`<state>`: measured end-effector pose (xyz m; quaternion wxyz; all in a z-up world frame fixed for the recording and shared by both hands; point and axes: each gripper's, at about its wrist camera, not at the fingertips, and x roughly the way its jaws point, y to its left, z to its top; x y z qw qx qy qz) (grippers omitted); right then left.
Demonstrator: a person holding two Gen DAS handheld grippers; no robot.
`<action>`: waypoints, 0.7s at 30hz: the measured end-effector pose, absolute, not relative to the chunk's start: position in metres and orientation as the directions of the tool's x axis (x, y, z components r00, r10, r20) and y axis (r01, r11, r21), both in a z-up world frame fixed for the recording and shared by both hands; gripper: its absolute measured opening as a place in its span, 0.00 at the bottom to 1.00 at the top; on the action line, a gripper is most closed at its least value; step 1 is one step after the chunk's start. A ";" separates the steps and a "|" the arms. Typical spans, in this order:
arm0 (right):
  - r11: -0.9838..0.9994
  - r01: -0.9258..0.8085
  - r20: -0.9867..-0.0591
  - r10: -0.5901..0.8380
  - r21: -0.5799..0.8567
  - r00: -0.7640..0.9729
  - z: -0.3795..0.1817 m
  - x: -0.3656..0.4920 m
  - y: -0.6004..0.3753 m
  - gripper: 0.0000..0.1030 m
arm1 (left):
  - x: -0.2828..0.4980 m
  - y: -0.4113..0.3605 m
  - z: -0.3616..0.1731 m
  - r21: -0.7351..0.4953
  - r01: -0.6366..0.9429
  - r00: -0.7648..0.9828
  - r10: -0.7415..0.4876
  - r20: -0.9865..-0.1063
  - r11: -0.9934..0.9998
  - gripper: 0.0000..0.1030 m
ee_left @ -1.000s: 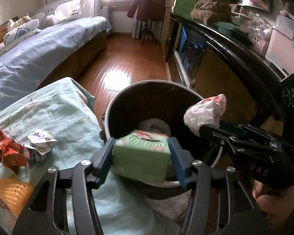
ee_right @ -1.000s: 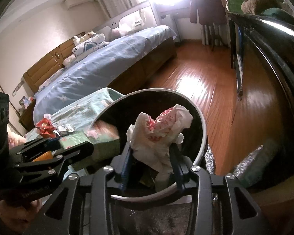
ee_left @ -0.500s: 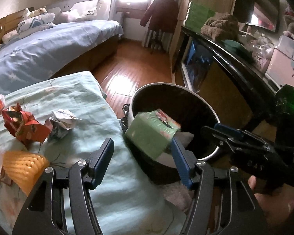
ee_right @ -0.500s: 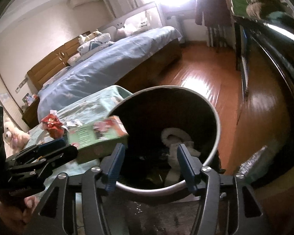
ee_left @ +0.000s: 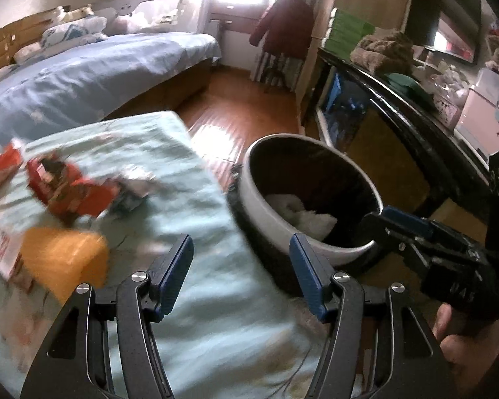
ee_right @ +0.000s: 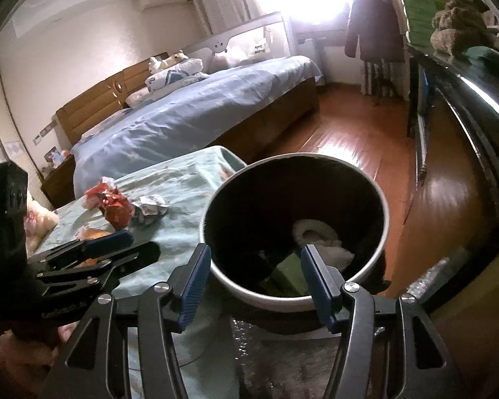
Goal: Collect trash
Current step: 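Open both grippers over the bin to release the carton and bag, then grasp the white red-lettered milk carton with the left gripper while the right gripper grasps the yellow foam piece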
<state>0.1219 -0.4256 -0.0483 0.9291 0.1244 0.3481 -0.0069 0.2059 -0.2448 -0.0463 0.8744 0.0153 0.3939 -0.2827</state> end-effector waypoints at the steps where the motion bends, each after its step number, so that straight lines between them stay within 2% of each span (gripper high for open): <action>1: 0.969 0.093 -0.649 0.082 0.230 0.756 -0.049 0.122 -0.422 0.58 | 0.203 -0.236 -0.048 -0.198 0.495 0.535 -0.476 -0.698 0.846 0.59; 13: 0.959 -0.029 -0.661 0.216 0.282 0.718 -0.067 0.132 -0.363 0.66 | 0.182 -0.129 -0.069 -0.206 0.315 0.590 -0.361 -0.722 0.927 0.59; 21: 0.948 -0.115 -0.671 0.293 0.298 0.681 -0.076 0.148 -0.322 0.69 | 0.202 -0.075 -0.078 -0.170 0.172 0.624 -0.241 -0.744 0.970 0.59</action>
